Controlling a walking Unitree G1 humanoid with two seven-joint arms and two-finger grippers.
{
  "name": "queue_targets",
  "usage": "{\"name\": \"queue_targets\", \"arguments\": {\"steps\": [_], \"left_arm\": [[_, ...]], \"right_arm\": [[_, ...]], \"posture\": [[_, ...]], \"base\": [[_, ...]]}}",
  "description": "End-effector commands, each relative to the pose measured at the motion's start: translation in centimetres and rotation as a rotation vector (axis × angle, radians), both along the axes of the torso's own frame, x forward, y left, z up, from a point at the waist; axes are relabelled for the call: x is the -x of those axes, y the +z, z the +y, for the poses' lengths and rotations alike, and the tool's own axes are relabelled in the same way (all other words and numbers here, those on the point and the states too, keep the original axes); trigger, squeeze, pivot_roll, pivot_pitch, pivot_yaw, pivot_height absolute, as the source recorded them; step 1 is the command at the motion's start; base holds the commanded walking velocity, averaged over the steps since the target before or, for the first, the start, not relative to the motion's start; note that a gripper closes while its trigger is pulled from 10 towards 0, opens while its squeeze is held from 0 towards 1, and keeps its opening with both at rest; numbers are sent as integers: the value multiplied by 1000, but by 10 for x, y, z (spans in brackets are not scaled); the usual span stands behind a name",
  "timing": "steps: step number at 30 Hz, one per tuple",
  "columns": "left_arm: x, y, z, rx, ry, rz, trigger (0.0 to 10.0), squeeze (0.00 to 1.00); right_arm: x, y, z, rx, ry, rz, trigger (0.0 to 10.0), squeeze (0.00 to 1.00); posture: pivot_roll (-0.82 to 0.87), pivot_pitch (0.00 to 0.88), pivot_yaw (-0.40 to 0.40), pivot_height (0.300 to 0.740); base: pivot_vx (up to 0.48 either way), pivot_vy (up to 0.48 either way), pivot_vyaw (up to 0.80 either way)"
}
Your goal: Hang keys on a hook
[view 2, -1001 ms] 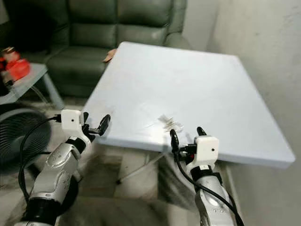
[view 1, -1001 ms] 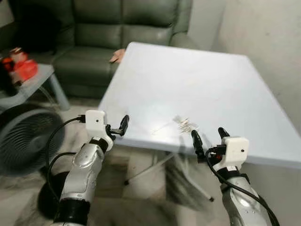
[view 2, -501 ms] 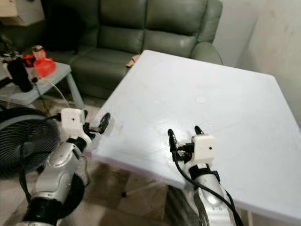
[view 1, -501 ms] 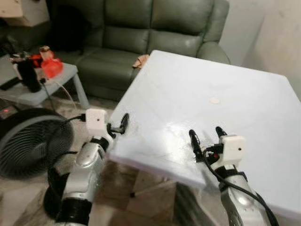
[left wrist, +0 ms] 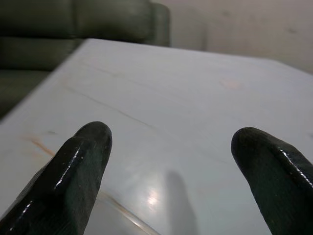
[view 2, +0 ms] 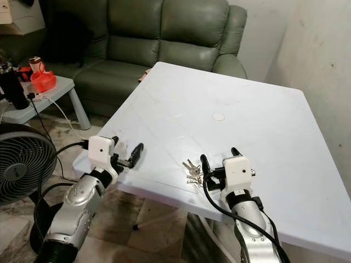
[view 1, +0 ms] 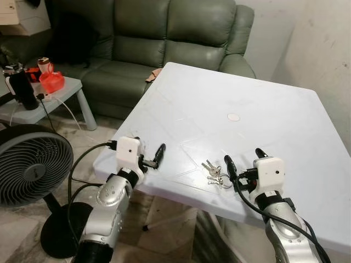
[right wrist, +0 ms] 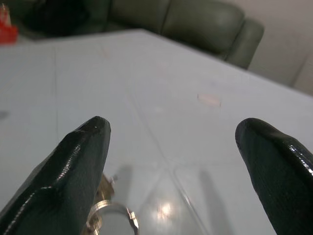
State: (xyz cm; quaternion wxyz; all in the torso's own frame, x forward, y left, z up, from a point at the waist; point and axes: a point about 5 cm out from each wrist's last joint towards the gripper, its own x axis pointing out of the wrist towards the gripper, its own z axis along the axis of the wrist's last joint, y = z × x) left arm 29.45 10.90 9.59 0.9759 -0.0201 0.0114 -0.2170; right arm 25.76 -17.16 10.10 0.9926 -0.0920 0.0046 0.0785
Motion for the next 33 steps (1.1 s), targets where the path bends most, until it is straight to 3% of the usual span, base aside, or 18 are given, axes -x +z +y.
{"name": "queue_targets", "arguments": {"steps": [1,7,15,23,24,25,26,27,28,29,33], "left_arm": [[4,-1,-6,-25,-41,-15,10000,0],[10,-3,-14,-13,-85,-7,10000,0],[14,-3,-19,-13,-113,-15,10000,0],[12,-1,-20,-12,-117,-17,10000,0],[12,-1,-19,-12,-117,-19,10000,0],[12,-1,-19,-12,-117,-19,10000,0],[12,-1,-19,-12,-118,-19,10000,0],[12,0,-19,-13,-118,-19,10000,0],[12,0,-19,-13,-119,-19,10000,0],[11,0,-19,-13,-119,-19,10000,0],[11,0,-20,-13,-119,-20,10000,0]], "right_arm": [[-1,-4,0,16,4,41,10000,0],[2,-18,8,-32,-13,151,10000,0],[15,-29,21,-84,86,218,10000,0],[27,-36,14,-59,100,249,10000,0],[29,-38,11,-46,98,255,8510,0],[29,-38,10,-44,100,256,8510,0],[30,-38,10,-40,101,254,3176,0],[30,-37,10,-43,86,253,1333,0],[30,-37,9,-48,80,252,1333,0],[31,-37,10,-46,88,253,0,0],[31,-36,14,-48,98,248,0,0]], "posture": [[-3,0,-62,740],[-2,0,-67,740],[-1,0,-69,740],[-9,0,-59,740],[-9,0,-59,740],[-11,0,-57,740],[-11,0,-57,740],[-13,0,-55,740],[-13,0,-55,740],[-13,0,-55,740],[-11,0,-56,740]], "base": [[0,0,0],[0,0,0],[0,0,0],[0,0,0],[0,0,0],[0,0,0],[0,0,0],[0,0,0],[0,0,0],[0,0,0],[0,0,0]]}}
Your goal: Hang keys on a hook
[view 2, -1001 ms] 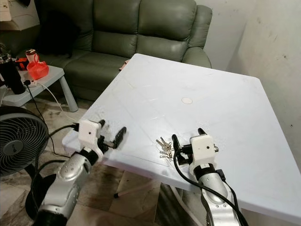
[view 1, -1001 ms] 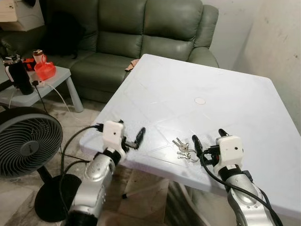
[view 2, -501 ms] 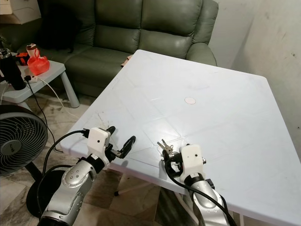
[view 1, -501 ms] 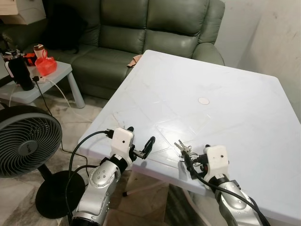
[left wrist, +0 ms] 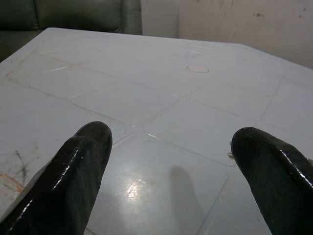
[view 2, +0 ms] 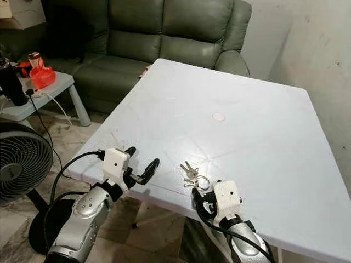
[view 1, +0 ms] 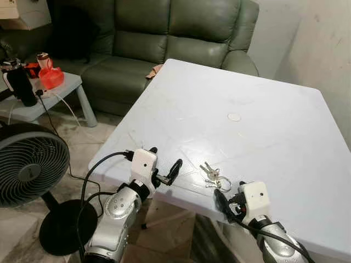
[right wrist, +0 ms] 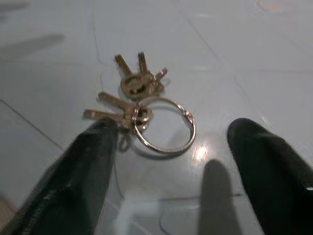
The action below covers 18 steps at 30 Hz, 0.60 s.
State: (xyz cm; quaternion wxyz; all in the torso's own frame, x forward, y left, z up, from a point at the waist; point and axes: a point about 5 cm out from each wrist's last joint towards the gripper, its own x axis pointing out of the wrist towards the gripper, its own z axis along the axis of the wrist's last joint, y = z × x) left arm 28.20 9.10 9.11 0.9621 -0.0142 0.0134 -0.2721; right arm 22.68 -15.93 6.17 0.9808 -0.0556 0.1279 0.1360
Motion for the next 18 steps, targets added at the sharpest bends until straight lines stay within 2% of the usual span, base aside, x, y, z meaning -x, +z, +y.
{"name": "queue_targets", "arguments": {"steps": [1,9,10,11,12,14,15,18], "left_arm": [[-1,5,-2,-2,-5,-20,10000,0],[-1,6,-2,-1,-1,-24,10000,0],[-1,6,-2,-1,-1,-24,10000,0],[-1,6,-3,0,-1,-24,10000,0],[-1,6,-3,2,-1,-24,10000,0],[-1,7,-3,3,-1,-24,10000,0],[-1,7,-3,3,-1,-24,10000,0],[-1,7,-3,3,0,-25,10000,0]], "right_arm": [[1,3,4,1,6,-17,0,0],[2,4,15,-10,32,-20,0,0],[2,4,15,-9,32,-18,863,0],[2,4,16,-8,31,-16,3843,0],[1,4,17,-11,29,-9,9216,0],[1,4,17,-15,24,-2,9216,0],[0,5,17,-17,14,2,10000,0],[-2,5,18,-19,-12,14,10000,0]], "posture": [[-11,0,-56,740],[-6,0,-58,740],[-6,0,-58,740],[-6,0,-58,740],[-4,0,-58,740],[-4,0,-58,740],[-4,0,-60,740],[-3,0,-62,740]], "base": [[0,0,0],[0,0,0],[0,0,0],[0,0,0],[0,0,0],[0,0,0],[0,0,0],[0,0,0]]}}
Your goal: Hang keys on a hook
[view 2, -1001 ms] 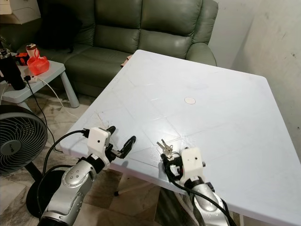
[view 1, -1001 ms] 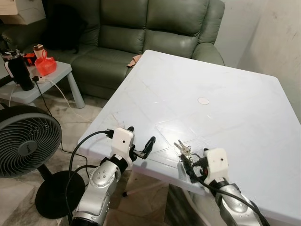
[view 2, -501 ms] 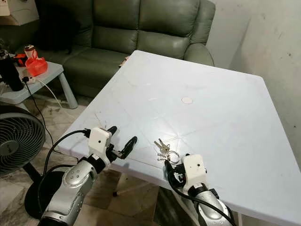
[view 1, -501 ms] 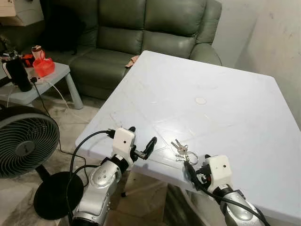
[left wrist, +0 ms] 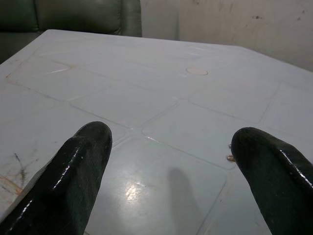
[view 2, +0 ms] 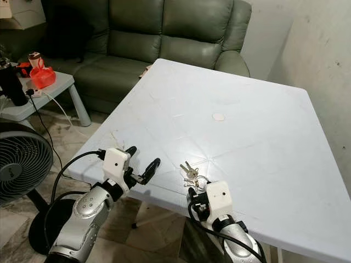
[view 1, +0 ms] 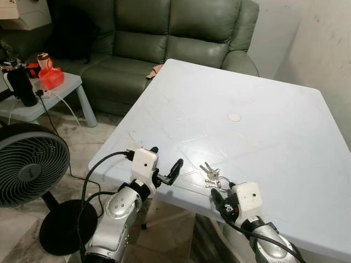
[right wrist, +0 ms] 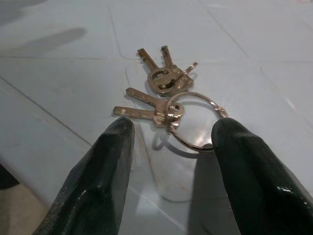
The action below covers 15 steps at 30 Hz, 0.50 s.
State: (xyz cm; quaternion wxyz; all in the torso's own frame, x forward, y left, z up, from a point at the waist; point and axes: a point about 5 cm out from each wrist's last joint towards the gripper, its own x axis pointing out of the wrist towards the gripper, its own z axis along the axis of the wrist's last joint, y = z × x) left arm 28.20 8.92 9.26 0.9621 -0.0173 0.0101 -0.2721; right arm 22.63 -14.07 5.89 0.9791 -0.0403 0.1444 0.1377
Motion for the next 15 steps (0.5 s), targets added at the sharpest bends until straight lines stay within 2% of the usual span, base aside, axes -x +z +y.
{"name": "queue_targets", "arguments": {"steps": [1,5,7,8,9,15], "left_arm": [[-1,5,-1,-4,1,-20,10000,0],[-1,6,-1,-3,4,-21,10000,0],[-1,6,-2,-3,6,-21,10000,0],[0,6,-2,-2,7,-22,10000,0],[0,6,-2,-2,8,-22,10000,0],[-1,6,-2,-3,11,-23,10000,0]], "right_arm": [[-3,7,0,6,-14,-18,10000,0],[-3,6,2,3,-20,-3,9961,0],[-4,5,4,0,-22,5,8627,0],[-5,6,4,8,-26,-5,6627,0],[-5,7,5,10,-27,-7,157,0],[-5,7,5,11,-37,-3,0,0]], "posture": [[-3,0,-62,740],[-1,0,-64,740],[1,0,-66,740],[2,0,-68,740],[2,0,-68,740],[5,0,-69,740]], "base": [[0,0,0],[0,0,0],[0,0,0],[0,0,0],[0,0,0],[0,0,0]]}}
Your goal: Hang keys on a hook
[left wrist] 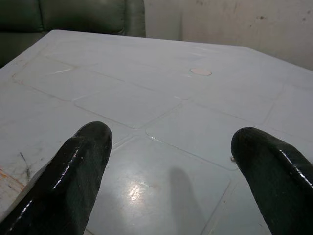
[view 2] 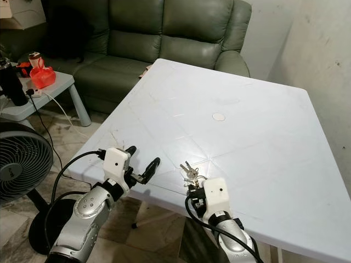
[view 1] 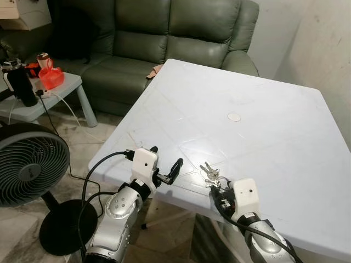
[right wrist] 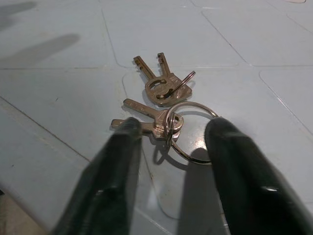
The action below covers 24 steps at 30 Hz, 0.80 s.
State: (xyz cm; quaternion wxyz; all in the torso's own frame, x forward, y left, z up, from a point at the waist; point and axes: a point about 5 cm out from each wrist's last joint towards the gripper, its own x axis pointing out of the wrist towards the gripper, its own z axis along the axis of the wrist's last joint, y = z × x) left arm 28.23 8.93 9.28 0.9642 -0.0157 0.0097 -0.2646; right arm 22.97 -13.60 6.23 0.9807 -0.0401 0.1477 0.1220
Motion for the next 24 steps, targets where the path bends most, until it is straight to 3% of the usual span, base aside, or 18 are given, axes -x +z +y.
{"name": "queue_targets", "arguments": {"steps": [1,24], "left_arm": [[0,6,-2,0,-3,-23,10000,0],[0,8,1,-3,11,-27,10000,0]], "right_arm": [[-1,4,0,8,-4,-7,0,0],[1,-1,4,35,-23,20,0,0]], "posture": [[5,0,-69,740],[13,0,-70,740]], "base": [[0,0,0],[0,0,0]]}}
